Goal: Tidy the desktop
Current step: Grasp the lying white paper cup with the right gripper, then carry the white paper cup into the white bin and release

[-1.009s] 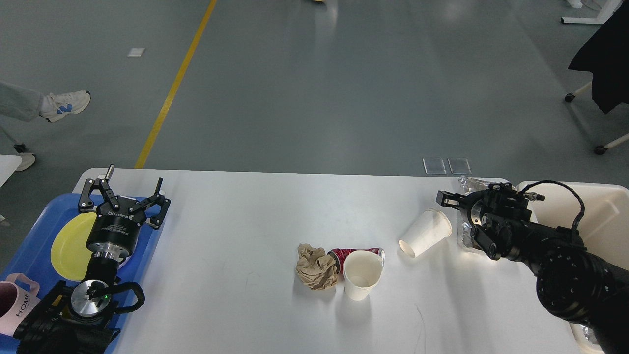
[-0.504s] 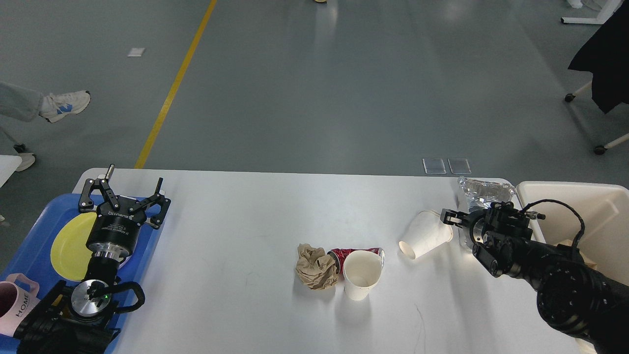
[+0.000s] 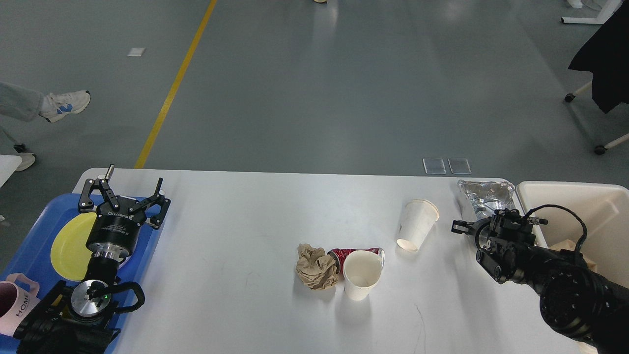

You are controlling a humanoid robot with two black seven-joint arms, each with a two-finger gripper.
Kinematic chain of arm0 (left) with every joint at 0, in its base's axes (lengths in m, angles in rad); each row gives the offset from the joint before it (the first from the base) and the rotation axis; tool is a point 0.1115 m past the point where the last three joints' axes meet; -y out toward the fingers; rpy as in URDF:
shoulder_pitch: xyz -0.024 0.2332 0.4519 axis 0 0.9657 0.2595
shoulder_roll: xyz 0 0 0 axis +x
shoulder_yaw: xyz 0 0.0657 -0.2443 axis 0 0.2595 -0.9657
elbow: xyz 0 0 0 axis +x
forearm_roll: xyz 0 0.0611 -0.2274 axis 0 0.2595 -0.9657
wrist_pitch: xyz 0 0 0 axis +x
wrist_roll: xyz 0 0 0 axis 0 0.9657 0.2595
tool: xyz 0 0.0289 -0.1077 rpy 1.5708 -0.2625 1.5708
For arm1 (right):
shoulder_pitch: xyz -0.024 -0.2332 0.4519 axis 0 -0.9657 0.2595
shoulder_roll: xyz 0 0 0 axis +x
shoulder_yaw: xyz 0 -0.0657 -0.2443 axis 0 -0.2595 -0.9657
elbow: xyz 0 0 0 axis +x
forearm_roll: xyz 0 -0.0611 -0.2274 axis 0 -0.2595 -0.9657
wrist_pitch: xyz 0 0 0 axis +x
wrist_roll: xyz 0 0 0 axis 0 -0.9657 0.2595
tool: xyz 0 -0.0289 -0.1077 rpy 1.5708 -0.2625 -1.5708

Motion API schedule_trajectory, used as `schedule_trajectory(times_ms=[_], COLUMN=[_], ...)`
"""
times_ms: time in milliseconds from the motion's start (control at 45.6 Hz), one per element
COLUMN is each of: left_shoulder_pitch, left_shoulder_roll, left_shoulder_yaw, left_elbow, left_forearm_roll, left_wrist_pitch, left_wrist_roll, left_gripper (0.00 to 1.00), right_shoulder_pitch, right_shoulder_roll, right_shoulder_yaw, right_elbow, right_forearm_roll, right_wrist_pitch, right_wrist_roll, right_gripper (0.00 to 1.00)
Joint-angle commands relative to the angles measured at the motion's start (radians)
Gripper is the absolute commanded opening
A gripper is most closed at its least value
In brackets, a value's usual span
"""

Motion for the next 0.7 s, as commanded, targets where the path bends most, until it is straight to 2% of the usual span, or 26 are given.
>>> schedule_trajectory(times_ms=[0,373,439,570,680], left_shoulder_pitch=[0.000,0.000,-0.001,-0.001,-0.001], left_shoulder_roll=[0.000,0.000,0.000,-0.002,0.000], left_shoulder_yaw=[0.000,0.000,0.000,0.000,0.000], left_elbow=[0.000,-0.001,-0.001,-0.001,-0.001], left_forearm_roll=[0.000,0.000,0.000,0.000,0.000], left_wrist_pitch=[0.000,0.000,0.000,0.000,0.000], left_wrist_roll=[0.000,0.000,0.000,0.000,0.000], left_gripper=[0.96,0.96,0.96,0.96,0.96], right_shoulder_pitch=[0.004,0.021,0.034,0.138,0.316], right_shoulder_roll=[0.000,-0.014,-0.020,-0.080,-0.103], right_shoulder_yaw=[0.003,0.006,0.011,0.012,-0.012], right_elbow=[0.003,0.007,0.020,0.113,0.312], right_forearm_roll=[0.005,0.011,0.011,0.011,0.004], right_wrist_pitch=[0.014,0.043,0.077,0.213,0.272], right_wrist_roll=[-0.021,-0.059,-0.067,-0.153,-0.192], right_gripper=[0.00,0.00,0.00,0.00,0.00])
